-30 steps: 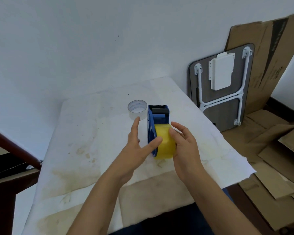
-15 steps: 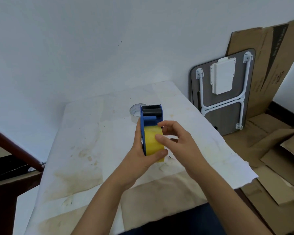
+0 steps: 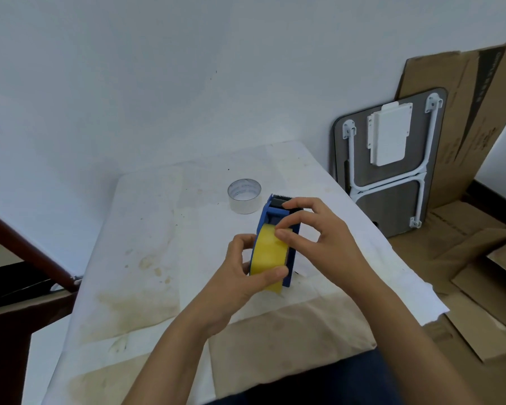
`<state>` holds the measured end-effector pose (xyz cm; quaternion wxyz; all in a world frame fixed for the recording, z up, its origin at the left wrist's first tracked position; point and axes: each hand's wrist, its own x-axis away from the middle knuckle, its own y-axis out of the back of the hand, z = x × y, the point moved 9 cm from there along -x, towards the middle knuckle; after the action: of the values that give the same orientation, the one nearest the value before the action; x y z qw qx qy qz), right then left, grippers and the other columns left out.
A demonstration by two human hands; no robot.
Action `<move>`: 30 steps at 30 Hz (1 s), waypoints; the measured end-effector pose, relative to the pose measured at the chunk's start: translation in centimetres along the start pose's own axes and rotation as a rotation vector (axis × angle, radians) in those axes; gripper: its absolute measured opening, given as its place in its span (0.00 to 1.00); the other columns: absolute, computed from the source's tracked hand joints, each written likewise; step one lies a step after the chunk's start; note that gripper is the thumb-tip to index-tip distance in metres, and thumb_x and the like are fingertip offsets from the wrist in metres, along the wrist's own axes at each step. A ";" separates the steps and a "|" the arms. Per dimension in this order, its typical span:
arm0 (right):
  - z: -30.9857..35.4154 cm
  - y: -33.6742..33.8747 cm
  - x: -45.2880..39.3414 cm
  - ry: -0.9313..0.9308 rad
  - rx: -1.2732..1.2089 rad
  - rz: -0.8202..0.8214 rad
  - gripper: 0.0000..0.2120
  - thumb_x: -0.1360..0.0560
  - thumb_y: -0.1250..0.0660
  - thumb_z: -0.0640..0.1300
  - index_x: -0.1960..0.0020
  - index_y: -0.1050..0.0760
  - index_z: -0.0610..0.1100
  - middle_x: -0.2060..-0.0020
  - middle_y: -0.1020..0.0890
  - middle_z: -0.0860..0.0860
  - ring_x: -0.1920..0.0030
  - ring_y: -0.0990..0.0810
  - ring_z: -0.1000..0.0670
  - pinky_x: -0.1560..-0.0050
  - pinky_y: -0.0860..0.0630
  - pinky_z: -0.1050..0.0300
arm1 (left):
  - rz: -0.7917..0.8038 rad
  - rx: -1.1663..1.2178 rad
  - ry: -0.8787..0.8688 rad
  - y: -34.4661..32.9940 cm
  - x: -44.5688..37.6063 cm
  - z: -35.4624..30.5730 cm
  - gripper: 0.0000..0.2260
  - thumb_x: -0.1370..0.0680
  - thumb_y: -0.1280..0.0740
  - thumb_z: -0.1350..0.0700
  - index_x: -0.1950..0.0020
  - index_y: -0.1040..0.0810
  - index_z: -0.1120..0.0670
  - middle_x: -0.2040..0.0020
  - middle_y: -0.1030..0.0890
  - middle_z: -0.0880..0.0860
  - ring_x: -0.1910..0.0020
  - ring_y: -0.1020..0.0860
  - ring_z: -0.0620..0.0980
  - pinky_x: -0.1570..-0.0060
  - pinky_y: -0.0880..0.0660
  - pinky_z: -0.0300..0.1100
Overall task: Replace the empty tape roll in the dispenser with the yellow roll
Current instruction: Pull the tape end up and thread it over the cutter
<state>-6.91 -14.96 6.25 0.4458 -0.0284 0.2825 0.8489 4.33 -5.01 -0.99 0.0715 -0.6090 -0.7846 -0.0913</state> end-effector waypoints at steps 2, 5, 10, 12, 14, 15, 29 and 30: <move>-0.3 0.0 -0.1 -0.016 -0.012 0.041 0.05 0.29 0.27 0.50 0.53 0.18 0.52 0.42 0.23 0.59 0.38 0.26 0.61 0.42 0.32 0.71 | 0.004 0.025 0.060 -0.2 0.0 0.6 0.29 0.31 0.23 0.45 0.33 0.29 0.45 0.36 0.20 0.50 0.40 0.19 0.51 0.39 0.21 0.52; -0.5 0.2 -0.3 0.005 0.067 0.060 0.05 0.29 0.27 0.50 0.53 0.18 0.51 0.43 0.23 0.58 0.39 0.26 0.62 0.42 0.33 0.74 | -0.010 0.086 0.069 -0.5 0.1 0.7 0.19 0.26 0.26 0.51 0.36 0.22 0.46 0.42 0.15 0.50 0.42 0.18 0.52 0.39 0.21 0.52; -0.7 0.5 -0.6 0.020 0.087 0.004 0.01 0.27 0.29 0.47 0.56 0.19 0.50 0.43 0.22 0.57 0.39 0.25 0.60 0.41 0.34 0.72 | 0.025 0.085 0.046 -0.7 0.4 0.0 0.16 0.28 0.25 0.51 0.40 0.19 0.44 0.44 0.14 0.50 0.41 0.18 0.55 0.35 0.24 0.55; -0.5 0.6 -0.7 0.024 0.064 -0.012 0.01 0.26 0.30 0.45 0.56 0.19 0.50 0.43 0.21 0.56 0.40 0.25 0.60 0.43 0.35 0.76 | 0.044 0.094 0.035 -0.8 0.5 -0.3 0.16 0.30 0.25 0.50 0.43 0.17 0.43 0.44 0.14 0.52 0.40 0.19 0.57 0.34 0.25 0.57; -0.5 0.4 -0.9 0.016 0.023 0.010 0.01 0.26 0.30 0.47 0.55 0.19 0.50 0.42 0.21 0.57 0.39 0.25 0.61 0.43 0.35 0.78 | 0.040 0.118 0.027 -0.7 0.5 -0.5 0.14 0.30 0.25 0.50 0.45 0.16 0.42 0.44 0.15 0.53 0.40 0.19 0.58 0.34 0.25 0.58; -0.4 0.2 -0.9 0.005 -0.008 0.032 0.02 0.27 0.29 0.48 0.55 0.19 0.50 0.42 0.22 0.58 0.39 0.26 0.62 0.43 0.36 0.78 | 0.031 0.127 0.023 -0.5 0.5 -0.6 0.14 0.30 0.25 0.51 0.45 0.16 0.42 0.44 0.15 0.54 0.39 0.20 0.59 0.34 0.25 0.58; -0.8 1.3 -1.5 -0.017 0.022 -0.142 0.05 0.25 0.32 0.43 0.59 0.24 0.50 0.38 0.24 0.55 0.39 0.26 0.58 0.46 0.32 0.73 | 0.079 0.096 0.013 -0.7 0.9 -1.0 0.14 0.30 0.22 0.53 0.46 0.15 0.42 0.47 0.13 0.50 0.44 0.16 0.53 0.36 0.23 0.51; -0.9 1.3 -1.4 -0.023 -0.003 -0.145 0.05 0.25 0.32 0.42 0.59 0.24 0.49 0.38 0.24 0.55 0.39 0.25 0.58 0.45 0.29 0.69 | 0.081 0.104 0.010 -0.7 0.9 -0.9 0.13 0.29 0.22 0.53 0.47 0.15 0.41 0.47 0.13 0.51 0.44 0.16 0.53 0.36 0.23 0.52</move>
<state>-7.22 -17.07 6.48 0.5092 -0.0398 0.2731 0.8152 3.47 -4.55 0.09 0.1106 -0.6352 -0.7627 -0.0506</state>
